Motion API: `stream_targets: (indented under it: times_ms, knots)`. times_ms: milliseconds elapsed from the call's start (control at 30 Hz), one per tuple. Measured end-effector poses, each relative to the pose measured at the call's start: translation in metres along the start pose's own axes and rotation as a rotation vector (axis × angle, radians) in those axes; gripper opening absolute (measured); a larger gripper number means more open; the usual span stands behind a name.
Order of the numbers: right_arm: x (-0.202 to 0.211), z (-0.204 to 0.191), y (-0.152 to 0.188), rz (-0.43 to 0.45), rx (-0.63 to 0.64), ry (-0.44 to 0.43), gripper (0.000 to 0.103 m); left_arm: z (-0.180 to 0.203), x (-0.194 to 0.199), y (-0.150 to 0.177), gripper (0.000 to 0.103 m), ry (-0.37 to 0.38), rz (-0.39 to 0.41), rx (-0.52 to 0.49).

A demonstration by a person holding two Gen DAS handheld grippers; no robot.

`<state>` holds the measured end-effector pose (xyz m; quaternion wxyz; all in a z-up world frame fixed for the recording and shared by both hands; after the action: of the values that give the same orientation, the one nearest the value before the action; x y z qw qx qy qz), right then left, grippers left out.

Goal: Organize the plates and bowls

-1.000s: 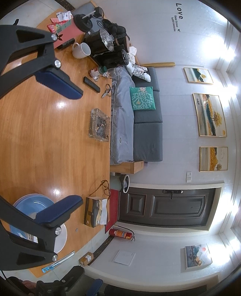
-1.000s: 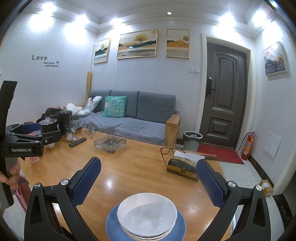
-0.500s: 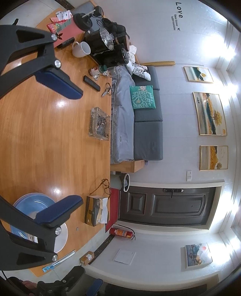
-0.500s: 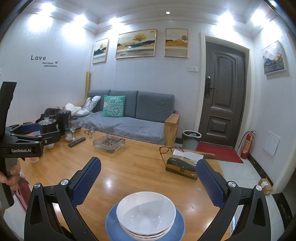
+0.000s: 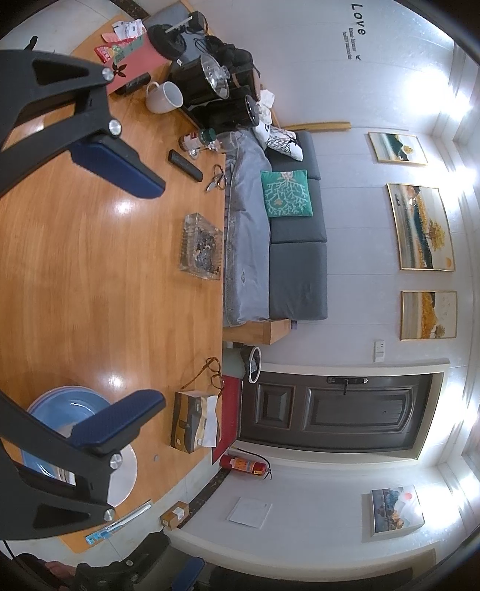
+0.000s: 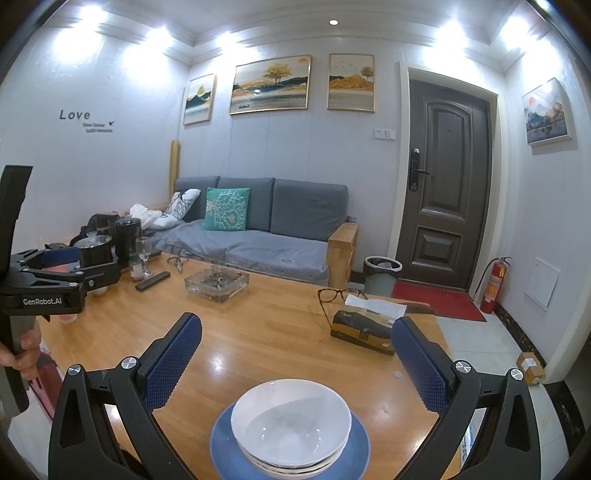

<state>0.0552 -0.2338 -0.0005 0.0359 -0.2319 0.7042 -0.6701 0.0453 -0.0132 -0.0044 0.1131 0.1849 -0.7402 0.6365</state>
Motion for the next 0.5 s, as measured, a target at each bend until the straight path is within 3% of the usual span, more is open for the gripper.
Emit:
stream_targets:
  times_ms: [500]
  knots:
    - [-0.0005, 0.0006, -0.0021, -0.001, -0.002, 0.000, 0.102, -0.0006, 0.0003, 0.0004, 0.102, 0.003, 0.010, -0.009]
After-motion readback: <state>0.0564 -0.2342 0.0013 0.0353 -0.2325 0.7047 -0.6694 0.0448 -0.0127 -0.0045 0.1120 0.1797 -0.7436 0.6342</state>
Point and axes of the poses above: each gripper's, at about its wrist camera, not at the fingertips, and x roughly against the way its jaws point, z to its right, y to its underside, the point moved 5 cm from there along -x, roughly the way its jaws point, and after that the axes turned 11 degrees about -x, right-handed, at the moved point
